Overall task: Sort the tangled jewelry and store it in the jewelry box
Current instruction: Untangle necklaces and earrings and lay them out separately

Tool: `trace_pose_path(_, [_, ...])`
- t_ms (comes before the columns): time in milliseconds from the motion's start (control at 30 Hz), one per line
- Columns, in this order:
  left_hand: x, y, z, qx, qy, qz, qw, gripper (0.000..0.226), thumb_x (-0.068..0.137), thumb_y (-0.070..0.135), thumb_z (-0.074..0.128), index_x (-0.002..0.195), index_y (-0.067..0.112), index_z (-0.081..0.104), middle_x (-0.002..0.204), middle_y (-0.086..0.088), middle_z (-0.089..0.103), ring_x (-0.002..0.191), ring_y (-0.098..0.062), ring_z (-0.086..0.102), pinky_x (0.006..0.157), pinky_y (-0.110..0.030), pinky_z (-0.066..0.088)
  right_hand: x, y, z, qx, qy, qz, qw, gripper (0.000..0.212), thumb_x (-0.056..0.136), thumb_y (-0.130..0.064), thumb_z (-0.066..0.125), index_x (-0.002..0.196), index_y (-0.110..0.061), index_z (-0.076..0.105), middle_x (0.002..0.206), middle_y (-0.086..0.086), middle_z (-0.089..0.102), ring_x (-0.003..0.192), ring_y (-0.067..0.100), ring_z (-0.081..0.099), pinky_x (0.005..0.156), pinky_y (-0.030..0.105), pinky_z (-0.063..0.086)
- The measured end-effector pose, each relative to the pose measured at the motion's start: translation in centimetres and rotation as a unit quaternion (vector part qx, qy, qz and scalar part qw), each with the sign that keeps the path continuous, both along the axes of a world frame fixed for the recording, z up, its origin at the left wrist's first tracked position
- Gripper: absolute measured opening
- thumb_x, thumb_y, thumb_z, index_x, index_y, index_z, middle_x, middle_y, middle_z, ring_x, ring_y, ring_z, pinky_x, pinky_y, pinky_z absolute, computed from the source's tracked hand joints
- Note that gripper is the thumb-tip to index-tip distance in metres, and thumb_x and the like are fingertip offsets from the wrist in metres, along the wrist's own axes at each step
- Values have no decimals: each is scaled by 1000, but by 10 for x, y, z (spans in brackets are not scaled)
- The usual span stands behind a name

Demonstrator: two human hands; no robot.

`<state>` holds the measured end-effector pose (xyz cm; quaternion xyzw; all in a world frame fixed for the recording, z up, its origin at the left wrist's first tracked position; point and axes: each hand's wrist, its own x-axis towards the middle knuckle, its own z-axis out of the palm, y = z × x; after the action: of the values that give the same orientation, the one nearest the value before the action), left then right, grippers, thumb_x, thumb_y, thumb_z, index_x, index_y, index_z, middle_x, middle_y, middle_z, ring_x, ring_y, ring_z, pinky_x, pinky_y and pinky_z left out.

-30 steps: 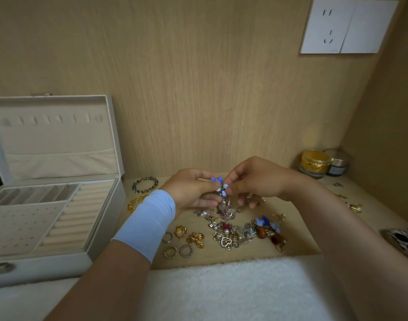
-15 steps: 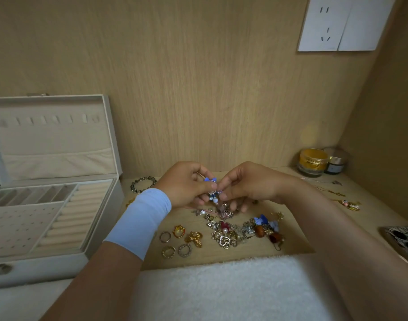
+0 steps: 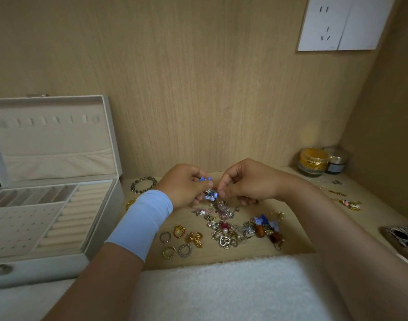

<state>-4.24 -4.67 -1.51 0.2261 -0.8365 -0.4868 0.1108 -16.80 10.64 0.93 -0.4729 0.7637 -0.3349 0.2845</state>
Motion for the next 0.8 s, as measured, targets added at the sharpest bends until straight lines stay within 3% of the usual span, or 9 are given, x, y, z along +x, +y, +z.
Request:
trace_pose_path(133, [-3,3,-1,-14,-2,20,1000,7,95,26,64,95,19,65,60,-2,63,44,-11,57,54,-26,52,0,1,3,-10,-10,19,1000,8,84,-6,78,92,-6,76,75,10,67,46,3,52,46,17,42])
trace_pose_path(267, [-5,7,0,25,25,61,998,12,96,26,63,85,19,62,58,2,63,40,-7,55,46,-20,43,-3,4,5,69,24,62,995,9,81,-13,82,85,-21,80,80,10,71,56,6,53,56,22,43])
trace_pose_path(367, [-5,8,2,109,48,49,992,8,95,18,64,91,11,63,67,-2,67,49,-10,60,49,-22,50,-6,8,9,131,61,68,987,10,83,-19,80,91,-24,81,81,12,74,62,10,55,63,23,46])
trace_pose_path(467, [-3,8,5,181,86,47,979,7,93,12,66,97,7,64,76,-6,71,58,-13,64,54,-24,55,-6,5,11,50,57,-10,997,9,91,-20,71,98,-18,77,76,4,72,60,14,59,51,23,44])
trace_pose_path(567, [-1,6,12,197,119,39,972,4,92,14,68,95,11,67,81,-5,73,61,-13,66,56,-22,56,1,-3,9,-69,-45,-64,995,20,93,-23,70,111,-14,71,93,4,76,68,22,71,46,27,49])
trace_pose_path(667, [1,5,14,162,137,58,976,1,89,13,71,89,13,70,80,-3,72,61,-9,66,55,-21,55,7,-11,3,-126,-126,-77,981,20,92,-13,71,110,-6,71,92,13,76,69,23,71,48,29,54])
trace_pose_path(800, [-3,-1,10,74,129,77,986,10,88,13,72,81,21,72,74,0,69,57,-8,61,55,-24,52,2,-15,-3,-138,-119,-113,977,16,91,-9,72,106,-4,70,85,13,73,66,23,69,48,29,55])
